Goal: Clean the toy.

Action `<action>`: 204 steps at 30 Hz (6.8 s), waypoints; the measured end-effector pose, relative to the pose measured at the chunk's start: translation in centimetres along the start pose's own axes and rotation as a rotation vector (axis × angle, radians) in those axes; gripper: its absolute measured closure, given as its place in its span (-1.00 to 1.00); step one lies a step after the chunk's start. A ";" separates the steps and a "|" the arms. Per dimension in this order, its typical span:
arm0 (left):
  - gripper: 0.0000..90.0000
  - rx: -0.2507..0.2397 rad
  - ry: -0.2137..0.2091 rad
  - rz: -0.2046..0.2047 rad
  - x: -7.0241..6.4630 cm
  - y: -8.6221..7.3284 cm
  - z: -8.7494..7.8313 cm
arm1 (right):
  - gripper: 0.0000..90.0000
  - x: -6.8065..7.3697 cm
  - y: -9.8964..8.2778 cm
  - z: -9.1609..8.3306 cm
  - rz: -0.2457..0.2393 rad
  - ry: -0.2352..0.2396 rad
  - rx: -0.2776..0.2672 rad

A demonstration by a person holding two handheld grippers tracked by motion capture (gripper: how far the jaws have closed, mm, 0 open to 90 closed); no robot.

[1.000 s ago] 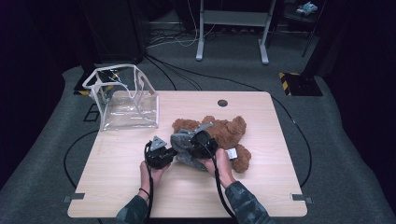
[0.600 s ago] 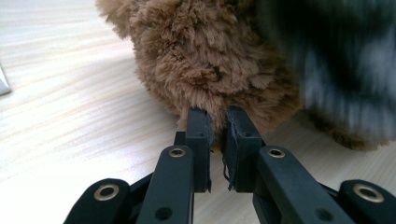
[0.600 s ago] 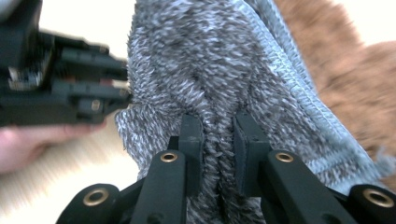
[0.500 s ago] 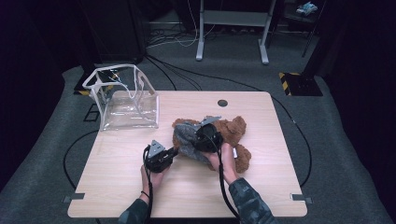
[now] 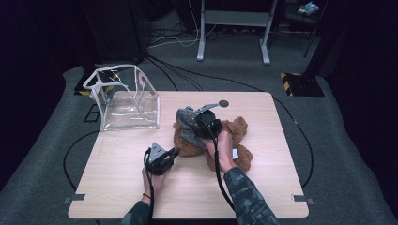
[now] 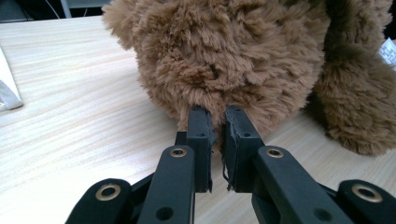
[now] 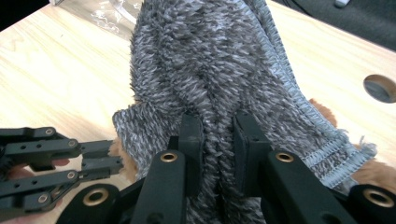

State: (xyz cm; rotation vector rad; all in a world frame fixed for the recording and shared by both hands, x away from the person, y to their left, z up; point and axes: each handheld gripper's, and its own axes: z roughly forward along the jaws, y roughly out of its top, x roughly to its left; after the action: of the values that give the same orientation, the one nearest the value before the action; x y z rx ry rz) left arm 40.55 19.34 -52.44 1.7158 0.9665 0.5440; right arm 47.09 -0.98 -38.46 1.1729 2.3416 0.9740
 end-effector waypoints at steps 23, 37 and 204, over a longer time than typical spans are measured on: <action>0.82 -0.005 -0.004 0.002 0.0 0.0 0.0 | 0.69 4.0 -6.8 3.6 -0.084 0.115 0.157; 0.83 0.000 -0.009 0.001 0.0 0.0 -0.1 | 0.69 0.3 -1.4 -1.2 -0.016 0.093 0.002; 0.98 0.018 0.044 0.109 -1.1 0.0 0.2 | 0.69 -10.4 -5.6 -3.6 0.137 -0.119 0.069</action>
State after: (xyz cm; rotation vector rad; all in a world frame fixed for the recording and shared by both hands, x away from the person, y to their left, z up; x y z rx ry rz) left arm 40.05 18.36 -52.36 1.7869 0.9149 0.6486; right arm 48.09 -13.18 -39.95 1.3948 2.2414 0.8477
